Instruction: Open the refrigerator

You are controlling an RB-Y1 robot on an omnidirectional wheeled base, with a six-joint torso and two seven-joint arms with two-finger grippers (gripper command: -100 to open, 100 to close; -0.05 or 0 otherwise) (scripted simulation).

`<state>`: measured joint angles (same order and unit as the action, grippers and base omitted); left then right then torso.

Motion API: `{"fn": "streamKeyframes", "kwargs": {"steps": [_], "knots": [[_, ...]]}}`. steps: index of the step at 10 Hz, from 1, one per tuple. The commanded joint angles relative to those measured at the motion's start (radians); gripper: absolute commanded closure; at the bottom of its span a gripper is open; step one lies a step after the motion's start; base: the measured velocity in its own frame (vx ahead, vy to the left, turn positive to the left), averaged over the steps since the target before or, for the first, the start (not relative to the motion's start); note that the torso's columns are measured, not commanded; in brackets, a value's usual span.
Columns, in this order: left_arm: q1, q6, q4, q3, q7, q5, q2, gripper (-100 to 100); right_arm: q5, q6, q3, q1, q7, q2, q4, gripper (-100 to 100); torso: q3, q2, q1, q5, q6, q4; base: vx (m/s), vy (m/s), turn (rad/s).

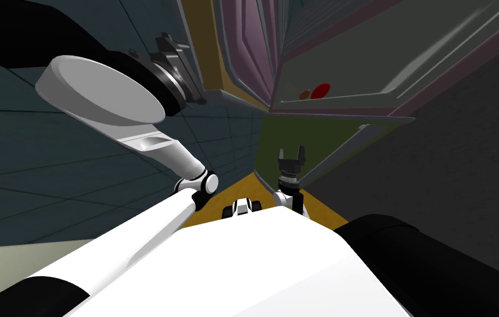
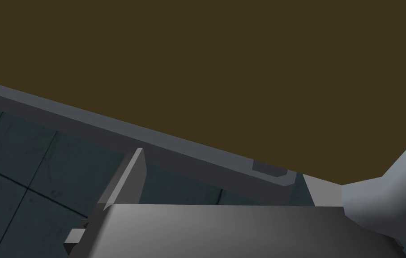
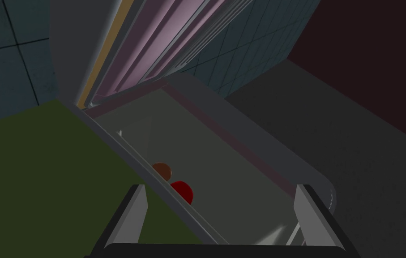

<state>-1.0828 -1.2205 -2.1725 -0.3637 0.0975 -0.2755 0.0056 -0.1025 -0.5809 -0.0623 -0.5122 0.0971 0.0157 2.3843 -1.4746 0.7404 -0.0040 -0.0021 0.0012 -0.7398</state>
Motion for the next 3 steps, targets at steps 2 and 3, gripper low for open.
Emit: {"fn": "streamKeyframes", "kwargs": {"steps": [2, 3], "knots": [[0.002, -0.002, 0.001, 0.0, 0.0, 0.0, 0.0, 0, 0.0, 0.0, 0.0, 0.0, 0.0, 0.0, 0.0, 0, -0.001, -0.002, 0.002, 0.001, -0.001, 0.0, 0.0, 0.0, 0.0], [0.003, -0.003, 0.001, -0.001, 0.0, 0.0, 0.0, 0, 0.0, 0.0, 0.0, 0.0, 0.0, 0.0, 0.0, 0, -0.001, -0.002, 0.003, 0.001, -0.001, 0.001, 0.0, 0.0, 0.0]]}}
